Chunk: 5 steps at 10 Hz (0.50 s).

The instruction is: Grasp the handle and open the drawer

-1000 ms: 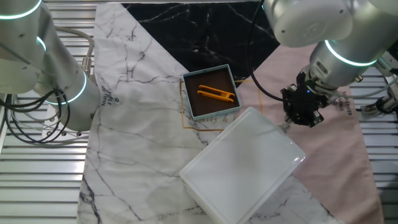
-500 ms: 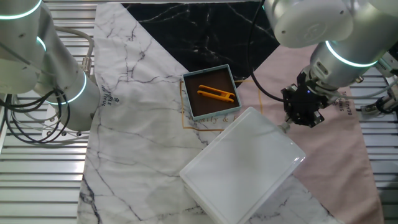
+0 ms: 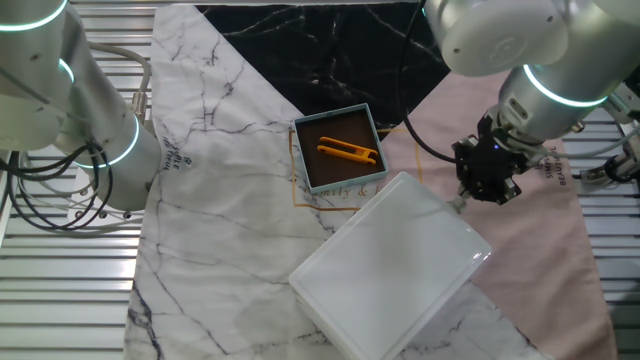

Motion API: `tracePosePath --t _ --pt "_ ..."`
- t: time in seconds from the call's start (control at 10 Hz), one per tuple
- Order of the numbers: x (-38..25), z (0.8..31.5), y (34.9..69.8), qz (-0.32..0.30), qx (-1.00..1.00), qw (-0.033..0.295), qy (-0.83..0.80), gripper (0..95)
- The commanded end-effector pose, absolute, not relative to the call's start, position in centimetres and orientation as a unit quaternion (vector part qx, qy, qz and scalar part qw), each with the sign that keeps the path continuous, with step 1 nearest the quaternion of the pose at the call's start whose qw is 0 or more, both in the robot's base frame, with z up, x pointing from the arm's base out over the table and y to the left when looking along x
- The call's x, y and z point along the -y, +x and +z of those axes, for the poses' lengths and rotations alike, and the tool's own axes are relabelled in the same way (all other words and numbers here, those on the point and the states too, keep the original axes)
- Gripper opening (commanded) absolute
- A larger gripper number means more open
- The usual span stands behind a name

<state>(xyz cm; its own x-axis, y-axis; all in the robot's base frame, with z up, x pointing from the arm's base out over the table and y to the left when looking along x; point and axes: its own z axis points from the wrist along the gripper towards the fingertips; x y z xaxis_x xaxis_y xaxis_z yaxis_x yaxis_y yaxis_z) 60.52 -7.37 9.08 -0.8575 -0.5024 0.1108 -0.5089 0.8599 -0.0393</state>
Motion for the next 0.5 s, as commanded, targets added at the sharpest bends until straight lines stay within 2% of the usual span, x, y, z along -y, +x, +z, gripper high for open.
tracePosePath --t 0.1,0.5 --pt "7.39 9.05 60.55 0.031 0.963 0.047 0.262 0.0" --pt "7.44 8.95 60.61 0.030 0.963 0.046 0.263 0.0"
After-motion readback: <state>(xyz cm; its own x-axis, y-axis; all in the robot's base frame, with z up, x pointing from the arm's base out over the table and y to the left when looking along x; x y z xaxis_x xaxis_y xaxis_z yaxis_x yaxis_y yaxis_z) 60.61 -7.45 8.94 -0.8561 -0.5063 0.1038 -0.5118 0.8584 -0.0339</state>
